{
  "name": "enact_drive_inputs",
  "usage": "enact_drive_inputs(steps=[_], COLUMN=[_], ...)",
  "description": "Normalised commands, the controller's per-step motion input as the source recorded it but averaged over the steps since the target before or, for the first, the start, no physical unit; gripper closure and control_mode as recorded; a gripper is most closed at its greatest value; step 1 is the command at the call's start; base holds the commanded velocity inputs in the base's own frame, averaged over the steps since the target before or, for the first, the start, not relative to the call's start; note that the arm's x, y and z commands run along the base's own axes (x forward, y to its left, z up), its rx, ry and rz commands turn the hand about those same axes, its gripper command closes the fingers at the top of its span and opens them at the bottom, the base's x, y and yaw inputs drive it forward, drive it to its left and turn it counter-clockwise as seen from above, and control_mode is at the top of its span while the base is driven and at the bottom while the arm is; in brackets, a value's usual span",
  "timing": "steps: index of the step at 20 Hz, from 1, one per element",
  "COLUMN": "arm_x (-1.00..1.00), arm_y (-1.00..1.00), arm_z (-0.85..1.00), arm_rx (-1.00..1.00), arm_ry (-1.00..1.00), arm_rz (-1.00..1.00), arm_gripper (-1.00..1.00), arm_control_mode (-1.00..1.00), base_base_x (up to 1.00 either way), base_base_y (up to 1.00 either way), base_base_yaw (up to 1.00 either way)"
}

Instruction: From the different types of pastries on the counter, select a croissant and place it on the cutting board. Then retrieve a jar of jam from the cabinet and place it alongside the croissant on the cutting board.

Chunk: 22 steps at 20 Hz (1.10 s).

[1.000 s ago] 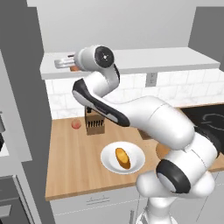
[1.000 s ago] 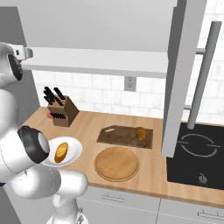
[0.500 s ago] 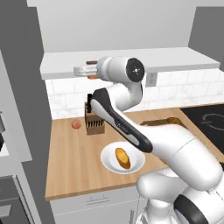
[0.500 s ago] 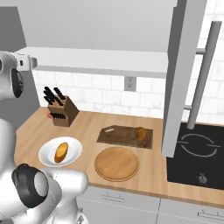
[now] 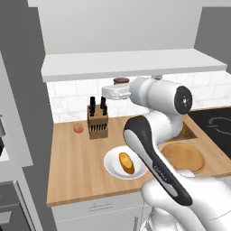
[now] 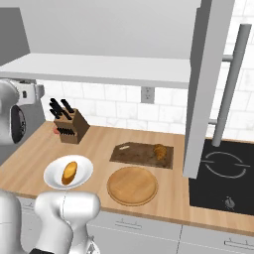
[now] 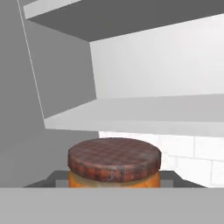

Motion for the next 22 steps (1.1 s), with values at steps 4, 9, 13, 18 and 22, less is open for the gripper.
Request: enact_drive_inputs(steps=[4,9,13,18,22], arm_x=[-0.78,-0.5,-0.31,-0.2,0.0], arm_y=[-0.89,-0.88,-0.86,-0.49,0.0], arm_z=[-0.68,-0.87,-0.94,-0.79,-0.02], arm_rx=[0.0,0.0,0.0,0.0,0.0], arm_ry=[0.0,0.02,0.08,0.01,0.0], arm_rz=[0.0,0.01,0.0,0.0,0.0], arm_gripper=[1.0,1.0,1.0,1.0,1.0], arm_control_mode=[-1.0,-1.0,-1.0,-1.0,-1.0], base_base_x=[0.0,0.0,0.0,0.0,0.0], base_base_y=[0.0,0.0,0.0,0.0,0.0], base_base_yaw=[0.0,0.0,0.0,0.0,0.0])
